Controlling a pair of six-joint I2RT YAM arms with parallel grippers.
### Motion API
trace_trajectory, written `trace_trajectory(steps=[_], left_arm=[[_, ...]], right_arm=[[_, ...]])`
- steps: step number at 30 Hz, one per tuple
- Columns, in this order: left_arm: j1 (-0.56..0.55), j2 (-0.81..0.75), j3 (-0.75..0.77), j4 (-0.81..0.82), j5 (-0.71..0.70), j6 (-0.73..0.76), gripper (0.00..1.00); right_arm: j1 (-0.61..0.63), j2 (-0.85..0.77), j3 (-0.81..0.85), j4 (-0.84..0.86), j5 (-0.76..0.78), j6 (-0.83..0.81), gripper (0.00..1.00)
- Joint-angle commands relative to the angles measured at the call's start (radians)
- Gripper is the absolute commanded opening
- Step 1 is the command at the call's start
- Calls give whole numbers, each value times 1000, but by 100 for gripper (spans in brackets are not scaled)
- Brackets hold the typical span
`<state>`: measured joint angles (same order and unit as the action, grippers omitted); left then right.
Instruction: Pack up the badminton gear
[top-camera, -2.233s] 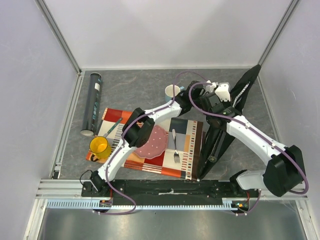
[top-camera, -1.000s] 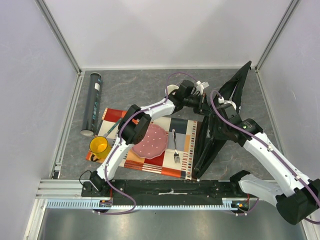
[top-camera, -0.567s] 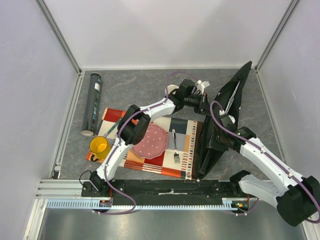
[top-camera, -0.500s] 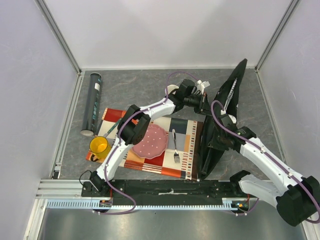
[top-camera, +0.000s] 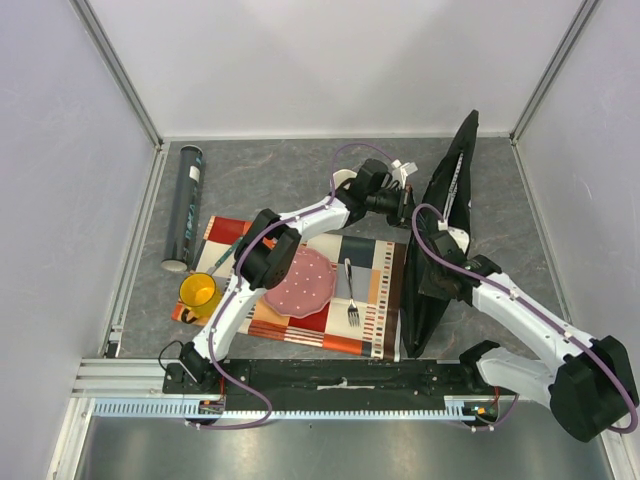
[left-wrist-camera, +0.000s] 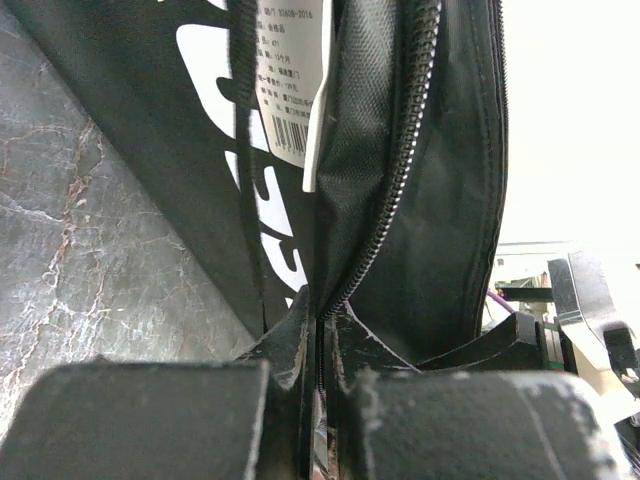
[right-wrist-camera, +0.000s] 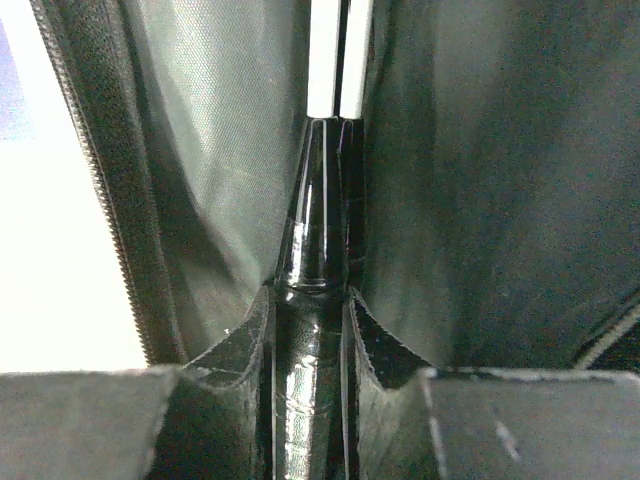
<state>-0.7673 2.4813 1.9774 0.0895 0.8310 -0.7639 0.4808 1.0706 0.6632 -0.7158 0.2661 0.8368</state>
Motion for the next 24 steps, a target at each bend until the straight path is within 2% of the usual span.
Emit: trace_trajectory(steps=[1, 2, 5, 7, 10, 12, 13, 14, 15, 16, 19, 21, 22, 24], left_arm=[[-20, -88, -23, -13, 69, 12, 2], [-23, -90, -23, -13, 69, 12, 2], [-23, -93, -20, -13, 69, 15, 2], [-23, -91, -18, -13, 68, 15, 2], [-23, -87, -17, -1, 66, 6, 2], [-23, -87, -18, 6, 63, -3, 2], [-23, -90, -22, 6, 65, -6, 2], [-23, -93, -22, 4, 71, -8, 2], [-24, -97, -31, 6, 72, -6, 2], [-23, -111, -38, 4, 71, -3, 2], [-23, -125, -64, 10, 50, 5, 2], [-23, -119, -54, 10, 46, -5, 2], [-23, -116, -51, 12, 49, -9, 2], [-21, -111, -42, 19, 51, -20, 2]], right_arm=[[-7, 12, 24, 115, 20, -79, 37], [-7, -9, 41, 95, 9, -91, 49], [-7, -58, 110, -12, -13, -128, 59], [-7, -73, 139, -108, -25, -125, 59], [-7, -119, 64, -68, -76, -101, 59], [-10, -89, 11, 5, -64, -96, 42], [-25, -72, 22, 13, -73, -103, 30], [-30, -63, 54, -2, -64, -123, 22], [-31, -79, 143, -40, 28, -137, 25], [-39, -127, 186, -50, 72, -155, 49], [-138, -106, 361, -53, 127, -287, 78], [-220, -45, 474, -65, 64, -363, 82], [-319, 16, 501, -63, 36, -376, 84], [-431, 72, 547, -18, -83, -413, 85]])
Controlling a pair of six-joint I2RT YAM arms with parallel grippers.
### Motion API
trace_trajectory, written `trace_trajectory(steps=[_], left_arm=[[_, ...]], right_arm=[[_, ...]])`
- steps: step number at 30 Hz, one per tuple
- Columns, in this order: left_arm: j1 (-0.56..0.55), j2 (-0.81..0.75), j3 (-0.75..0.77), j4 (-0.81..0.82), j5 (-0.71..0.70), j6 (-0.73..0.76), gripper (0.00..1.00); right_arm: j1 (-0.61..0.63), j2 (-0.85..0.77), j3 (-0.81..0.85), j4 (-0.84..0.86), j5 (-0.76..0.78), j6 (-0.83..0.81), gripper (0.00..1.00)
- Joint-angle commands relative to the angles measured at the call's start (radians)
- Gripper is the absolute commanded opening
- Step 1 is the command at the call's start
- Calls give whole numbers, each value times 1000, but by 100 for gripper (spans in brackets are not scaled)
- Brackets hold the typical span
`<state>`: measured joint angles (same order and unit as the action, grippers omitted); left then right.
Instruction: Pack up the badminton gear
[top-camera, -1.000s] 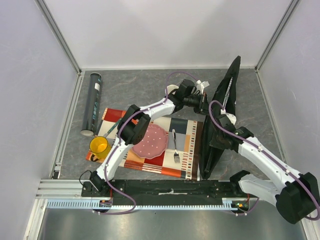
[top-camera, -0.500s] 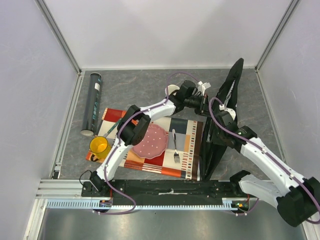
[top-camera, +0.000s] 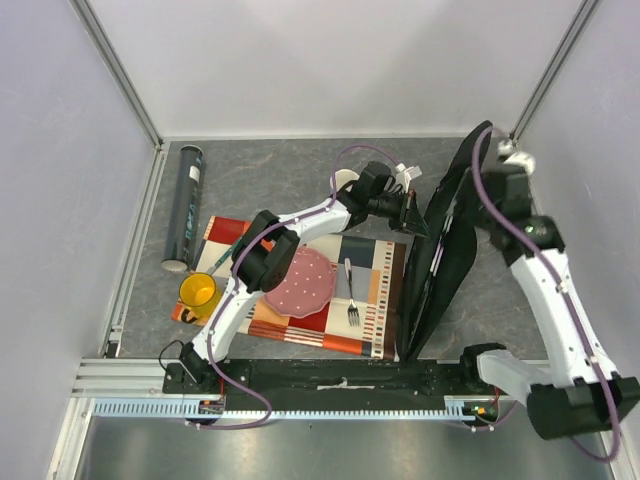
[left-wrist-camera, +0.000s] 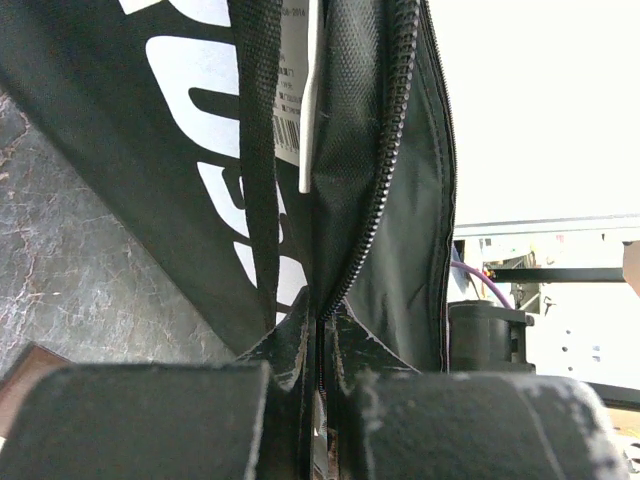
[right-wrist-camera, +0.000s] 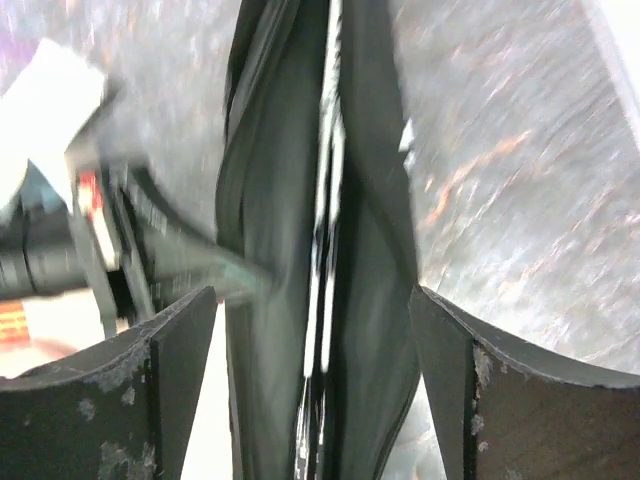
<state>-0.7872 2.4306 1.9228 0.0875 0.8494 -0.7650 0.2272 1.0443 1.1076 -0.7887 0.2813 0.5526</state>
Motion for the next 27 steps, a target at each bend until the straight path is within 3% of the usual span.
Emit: trace_trajectory(steps=[1, 4, 9, 13, 15, 18, 22, 25, 27], left_arm=[[-3, -59, 15, 21, 31, -22, 2], [-4, -53, 27, 24, 31, -28, 2], [-4, -51, 31, 34, 33, -42, 2], [-4, -53, 35, 27, 25, -39, 2], [-6, -51, 36, 27, 27, -39, 2], [-6, -53, 39, 26, 27, -43, 2], [-7, -54, 48, 27, 33, -43, 2], [-6, -50, 62, 27, 34, -48, 3], [-7, -48, 67, 21, 34, -48, 3]], right_arm=[[-295, 152, 115, 72, -257, -132, 84], [-420, 233, 127, 160, -338, -131, 81], [-499, 378, 124, 385, -444, -63, 79], [-500, 457, 159, 492, -482, 13, 56], [-500, 473, 182, 537, -530, 30, 52], [-499, 476, 189, 572, -530, 33, 53], [-500, 516, 195, 531, -536, -13, 65], [-496, 513, 164, 604, -547, -19, 63], [-496, 517, 155, 640, -545, -2, 52]])
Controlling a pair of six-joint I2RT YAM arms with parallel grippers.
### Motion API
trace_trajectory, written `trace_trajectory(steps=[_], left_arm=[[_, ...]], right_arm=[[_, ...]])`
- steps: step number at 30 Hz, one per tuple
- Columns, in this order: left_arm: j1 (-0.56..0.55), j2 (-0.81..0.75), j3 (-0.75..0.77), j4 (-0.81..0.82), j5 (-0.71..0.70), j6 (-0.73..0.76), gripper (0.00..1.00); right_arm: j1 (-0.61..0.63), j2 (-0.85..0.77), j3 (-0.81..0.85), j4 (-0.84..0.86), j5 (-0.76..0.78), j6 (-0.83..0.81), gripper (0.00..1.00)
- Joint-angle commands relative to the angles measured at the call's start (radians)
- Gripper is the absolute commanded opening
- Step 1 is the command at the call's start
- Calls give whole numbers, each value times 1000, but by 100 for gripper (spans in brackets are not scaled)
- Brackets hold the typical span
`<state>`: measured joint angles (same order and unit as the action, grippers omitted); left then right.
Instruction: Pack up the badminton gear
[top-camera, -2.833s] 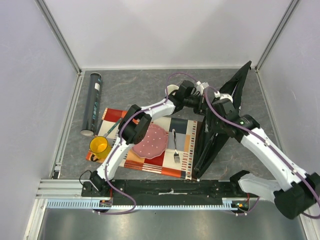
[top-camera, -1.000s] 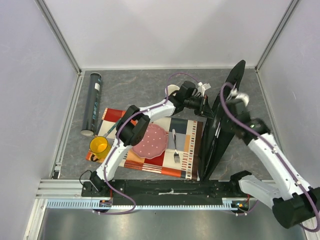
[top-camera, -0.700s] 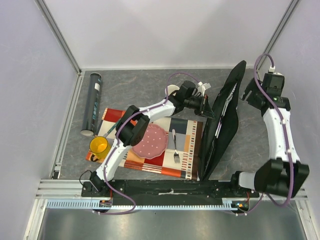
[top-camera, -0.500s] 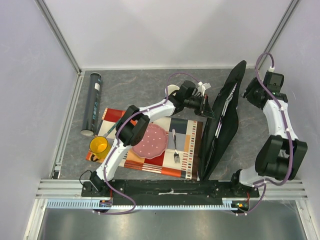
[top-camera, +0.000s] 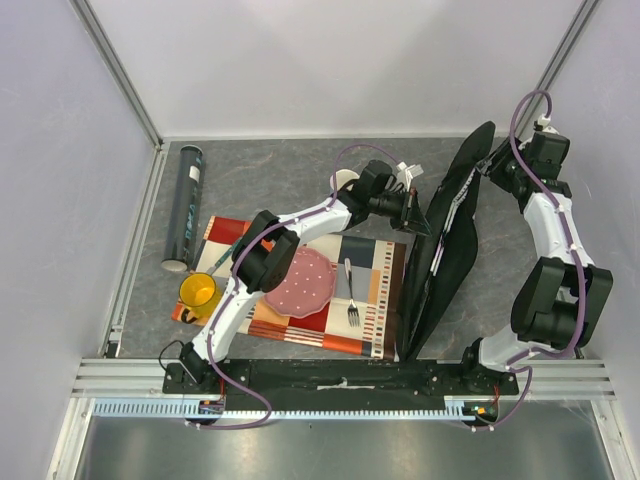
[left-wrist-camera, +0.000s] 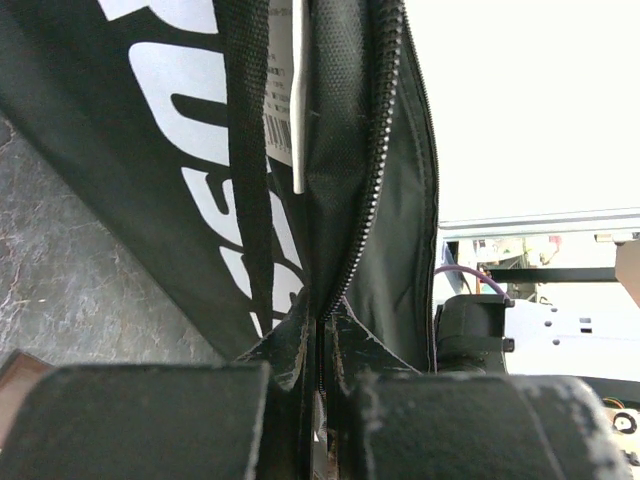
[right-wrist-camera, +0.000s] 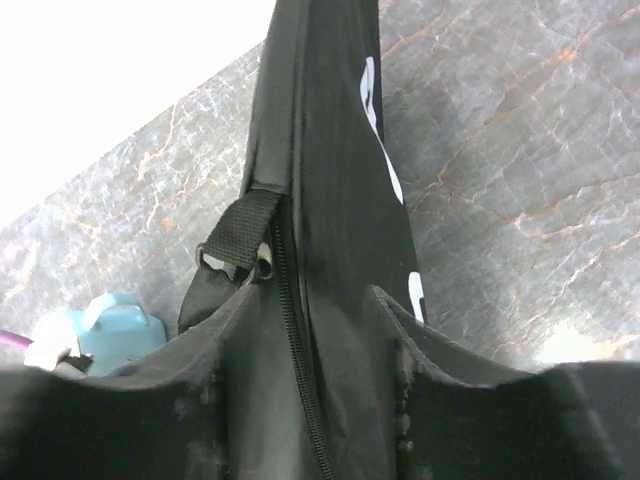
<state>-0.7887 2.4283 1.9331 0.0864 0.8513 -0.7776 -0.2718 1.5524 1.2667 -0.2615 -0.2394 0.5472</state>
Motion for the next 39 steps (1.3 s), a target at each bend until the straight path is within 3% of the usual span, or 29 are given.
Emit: trace_trajectory(steps=[1, 3, 12, 21, 39], left_arm=[[-6, -46, 53, 19, 29, -32, 2], [-6, -44, 56, 18, 28, -29, 2], [-6, -38, 61, 12, 31, -29, 2], [-6, -35, 70, 6, 29, -26, 2], [-7, -34, 66, 1, 32, -23, 2]], right_arm=[[3, 17, 0, 116, -43, 14, 37], [3, 15, 2, 111, -54, 71, 30], [5, 35, -59, 212, -84, 163, 22], [2, -28, -76, 232, -81, 230, 21], [-1, 14, -66, 254, -90, 252, 24]])
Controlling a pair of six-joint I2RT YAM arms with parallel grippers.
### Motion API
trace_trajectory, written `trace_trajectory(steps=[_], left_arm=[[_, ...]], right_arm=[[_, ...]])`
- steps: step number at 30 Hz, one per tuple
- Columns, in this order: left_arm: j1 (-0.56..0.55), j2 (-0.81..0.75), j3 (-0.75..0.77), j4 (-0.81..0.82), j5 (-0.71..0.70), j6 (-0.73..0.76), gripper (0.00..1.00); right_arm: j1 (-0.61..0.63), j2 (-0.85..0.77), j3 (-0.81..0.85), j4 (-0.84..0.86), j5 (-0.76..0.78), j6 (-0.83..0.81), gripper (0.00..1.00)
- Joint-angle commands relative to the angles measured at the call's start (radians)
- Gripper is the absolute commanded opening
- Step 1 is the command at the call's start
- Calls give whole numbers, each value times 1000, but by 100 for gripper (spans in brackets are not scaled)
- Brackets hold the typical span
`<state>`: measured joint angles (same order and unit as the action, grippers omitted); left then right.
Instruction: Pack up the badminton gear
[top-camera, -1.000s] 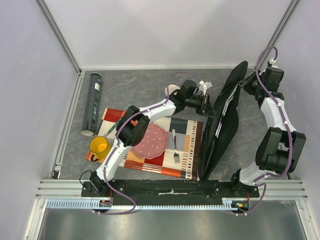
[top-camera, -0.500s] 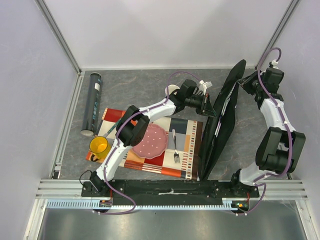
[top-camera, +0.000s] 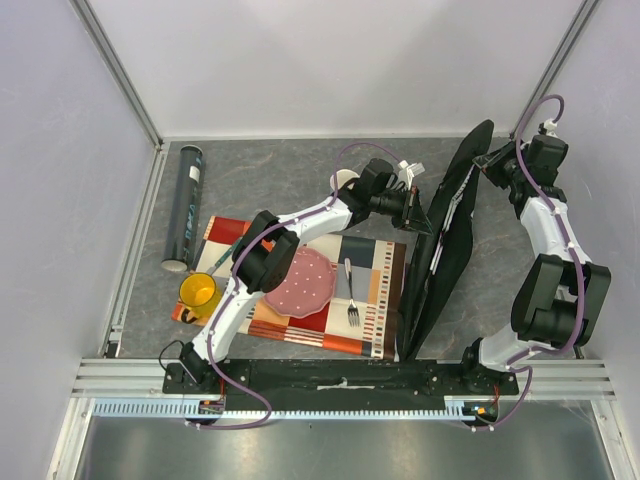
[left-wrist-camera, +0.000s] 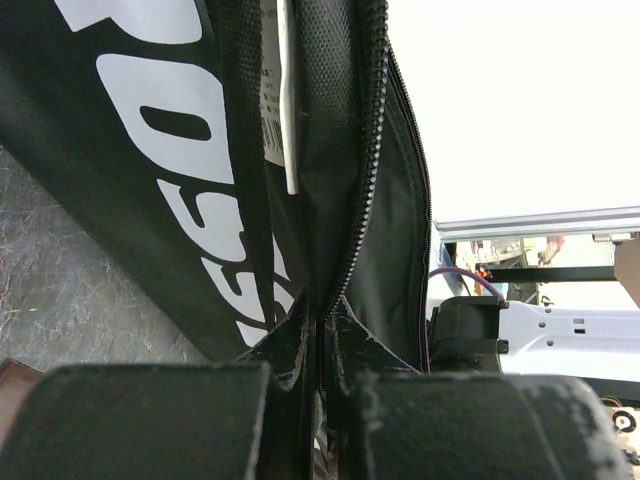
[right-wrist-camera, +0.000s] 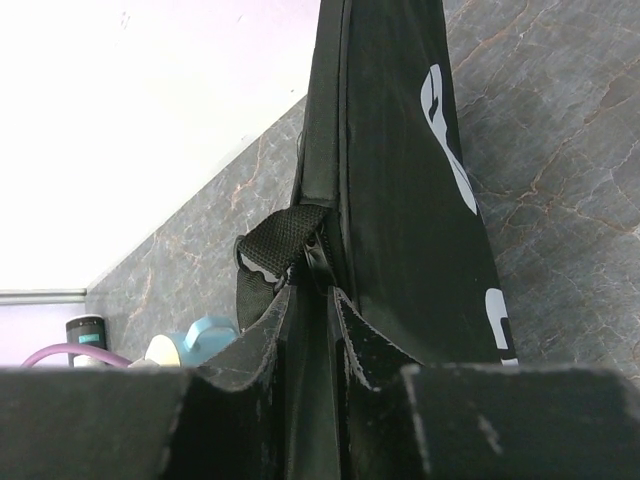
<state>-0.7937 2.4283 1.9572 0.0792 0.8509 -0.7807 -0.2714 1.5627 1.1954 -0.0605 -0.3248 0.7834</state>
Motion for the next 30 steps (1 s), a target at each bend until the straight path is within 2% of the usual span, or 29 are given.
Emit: trace_trajectory(steps=[1, 7, 10, 18, 26, 30], left_arm=[[-2, -34, 40, 7, 33, -20, 2], [-4, -31, 43, 7, 31, -17, 2], [-4, -29, 43, 8, 31, -17, 2], [-6, -23, 52, 7, 34, -20, 2], [-4, -26, 48, 2, 36, -14, 2], [-6, -25, 48, 1, 34, -14, 2]], right_arm=[[-2, 7, 6, 92, -10, 25, 24], [-17, 36, -16, 145, -30, 85, 24], [-35, 43, -78, 258, -78, 174, 23], [-41, 53, -171, 388, -131, 269, 24], [-49, 80, -140, 475, -174, 307, 26], [-55, 92, -125, 495, -184, 309, 22]])
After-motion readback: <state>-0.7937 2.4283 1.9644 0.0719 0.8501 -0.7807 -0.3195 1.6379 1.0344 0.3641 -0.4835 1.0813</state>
